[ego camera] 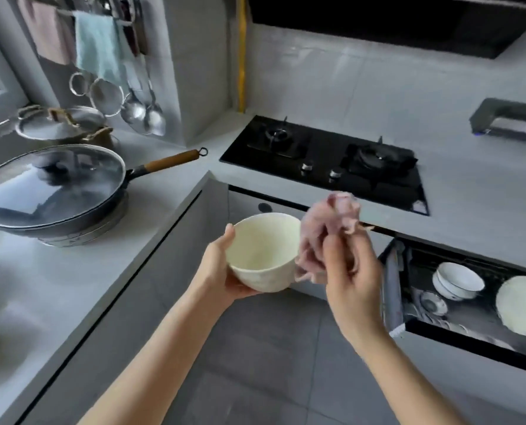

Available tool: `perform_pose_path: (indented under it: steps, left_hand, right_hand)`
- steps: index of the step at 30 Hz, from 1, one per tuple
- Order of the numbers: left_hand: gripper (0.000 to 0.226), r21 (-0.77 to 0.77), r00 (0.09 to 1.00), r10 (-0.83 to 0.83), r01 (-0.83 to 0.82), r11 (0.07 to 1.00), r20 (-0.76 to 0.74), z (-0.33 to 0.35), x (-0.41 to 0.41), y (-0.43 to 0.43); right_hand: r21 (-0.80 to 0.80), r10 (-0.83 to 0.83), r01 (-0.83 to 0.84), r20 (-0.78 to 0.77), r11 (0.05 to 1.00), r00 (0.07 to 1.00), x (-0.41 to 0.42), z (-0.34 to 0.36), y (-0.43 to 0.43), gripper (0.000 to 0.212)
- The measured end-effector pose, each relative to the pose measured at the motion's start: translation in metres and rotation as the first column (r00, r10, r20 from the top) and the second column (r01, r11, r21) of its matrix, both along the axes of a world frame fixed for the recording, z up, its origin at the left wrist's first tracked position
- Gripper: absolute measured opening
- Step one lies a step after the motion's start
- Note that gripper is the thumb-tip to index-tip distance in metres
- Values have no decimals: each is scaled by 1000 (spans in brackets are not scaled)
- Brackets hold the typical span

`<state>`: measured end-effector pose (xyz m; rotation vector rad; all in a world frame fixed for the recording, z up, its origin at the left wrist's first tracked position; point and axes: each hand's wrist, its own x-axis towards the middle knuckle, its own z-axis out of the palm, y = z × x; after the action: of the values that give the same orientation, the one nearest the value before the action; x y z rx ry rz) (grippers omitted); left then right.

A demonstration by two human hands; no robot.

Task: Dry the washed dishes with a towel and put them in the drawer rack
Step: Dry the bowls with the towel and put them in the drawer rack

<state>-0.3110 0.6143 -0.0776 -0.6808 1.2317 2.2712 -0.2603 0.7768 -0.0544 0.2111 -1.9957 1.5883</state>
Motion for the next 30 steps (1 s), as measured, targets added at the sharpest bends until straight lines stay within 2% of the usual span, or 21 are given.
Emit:
perform_pose_path:
  steps: [2, 4, 5, 6, 8, 10, 12, 14, 16, 18, 19, 22, 24, 27, 30]
  left_hand:
    - [50, 7, 993, -101, 102, 995, -55, 6, 6, 59]
    - [49, -70, 980, -154, 146, 987, -129, 12, 12, 112]
    - [45, -132, 969, -182, 161, 978, -165, 17, 15, 136]
    - [41, -183, 957, -218, 182, 966, -194, 21, 17, 158]
    - [36, -278, 919, -308, 238, 931, -245, 28, 20, 203]
    - [34, -393, 878, -368, 236, 889, -305, 31, 24, 247]
    - [32, -497, 834, -380, 152, 855, -399, 29, 24, 288]
    - [30, -530, 767, -364, 37, 847, -528, 23, 24, 326]
    - [35, -510, 699, -346, -31, 859, -626, 18, 24, 359]
    - [35, -499, 686, -339, -40, 866, -643, 12, 23, 388]
    - [31, -499, 704, -338, -26, 866, -625, 7, 21, 402]
    - [32, -439, 800, -315, 73, 896, -511, -2, 16, 438]
    - [34, -441, 805, -377, 162, 883, -458, -9, 10, 460]
    - [33, -483, 749, -561, 367, 795, -354, -29, -7, 493]
    - [46, -518, 629, -761, 603, 607, -159, -53, -32, 529]
  right_hand:
    - [-140, 14, -9, 35, 990, 999, 6, -9, 25, 21]
    - [-297, -32, 46, 52, 954, 998, 3, -2, 72, 19]
    - [-357, -42, 79, 110, 931, 993, 0, 2, 102, 12]
    - [-432, 16, 72, 197, 899, 980, -6, 3, 136, 12]
    - [-639, 274, 36, 379, 768, 884, -16, 3, 196, 34]
    - [-747, 382, 128, 470, 653, 795, -22, -2, 246, 36]
    - [-808, 466, 196, 497, 555, 732, -22, -9, 283, 30]
    - [-875, 588, 274, 474, 400, 656, -10, -19, 306, 34]
    - [-887, 585, 350, 462, 303, 666, 0, -29, 326, 40]
    - [-902, 496, 348, 430, 254, 754, 8, -38, 347, 43]
    - [-907, 450, 321, 415, 272, 791, 12, -43, 359, 47]
    - [-851, 346, 215, 408, 479, 845, 23, -61, 399, 66]
    - [-801, 311, 143, 382, 582, 870, 28, -71, 424, 81]
    - [-768, 243, 107, 327, 632, 914, 30, -83, 466, 63]
    - [-698, 87, 256, 415, 669, 906, 30, -92, 515, 47]
